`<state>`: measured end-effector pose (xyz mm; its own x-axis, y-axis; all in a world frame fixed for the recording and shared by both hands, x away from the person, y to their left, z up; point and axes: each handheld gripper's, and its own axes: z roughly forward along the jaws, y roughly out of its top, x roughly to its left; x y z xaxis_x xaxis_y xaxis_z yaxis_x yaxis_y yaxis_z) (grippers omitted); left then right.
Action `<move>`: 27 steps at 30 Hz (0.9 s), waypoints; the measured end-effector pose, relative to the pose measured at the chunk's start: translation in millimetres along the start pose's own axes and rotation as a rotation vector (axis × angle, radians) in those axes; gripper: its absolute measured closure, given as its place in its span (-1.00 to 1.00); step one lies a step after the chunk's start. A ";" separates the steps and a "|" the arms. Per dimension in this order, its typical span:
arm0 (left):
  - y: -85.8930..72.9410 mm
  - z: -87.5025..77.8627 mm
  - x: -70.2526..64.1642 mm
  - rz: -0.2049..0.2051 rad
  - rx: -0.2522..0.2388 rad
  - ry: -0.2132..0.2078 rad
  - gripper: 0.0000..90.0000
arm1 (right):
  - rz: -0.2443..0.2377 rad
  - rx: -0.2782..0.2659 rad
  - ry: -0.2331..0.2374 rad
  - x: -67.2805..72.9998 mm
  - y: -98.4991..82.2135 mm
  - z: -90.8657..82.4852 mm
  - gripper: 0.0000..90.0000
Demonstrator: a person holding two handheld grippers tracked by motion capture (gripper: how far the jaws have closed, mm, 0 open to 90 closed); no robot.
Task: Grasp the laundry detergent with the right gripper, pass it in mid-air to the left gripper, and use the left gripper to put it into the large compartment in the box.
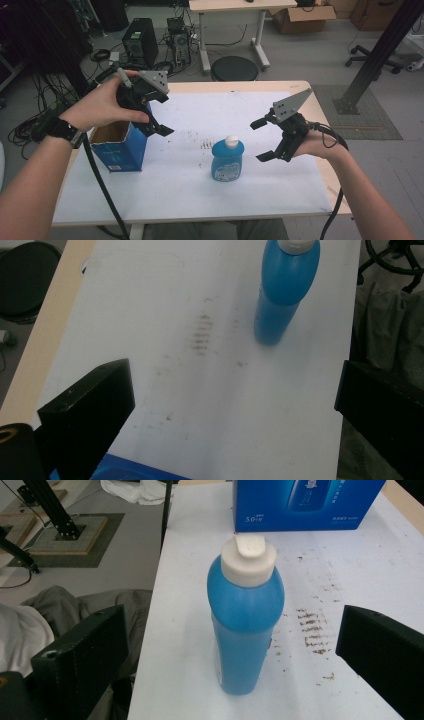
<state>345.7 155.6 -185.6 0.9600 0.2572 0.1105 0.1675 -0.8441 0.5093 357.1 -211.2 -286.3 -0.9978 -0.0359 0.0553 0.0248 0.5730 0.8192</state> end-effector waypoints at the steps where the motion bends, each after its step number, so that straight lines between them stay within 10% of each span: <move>1: -0.4 0.4 -0.2 0.003 0.002 -0.003 -0.93 | 0.011 -0.005 -0.003 -2.2 -5.1 2.4 -0.99; 27: -4.1 4.1 -4.7 0.001 0.009 -0.016 -0.93 | 0.069 -0.065 0.005 -21.2 -39.6 46.2 -0.98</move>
<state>341.4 155.9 -191.8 0.9635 0.2494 0.0975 0.1689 -0.8486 0.5014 374.5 -195.3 -346.4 -0.9933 -0.0024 0.1158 0.0977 0.5199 0.8486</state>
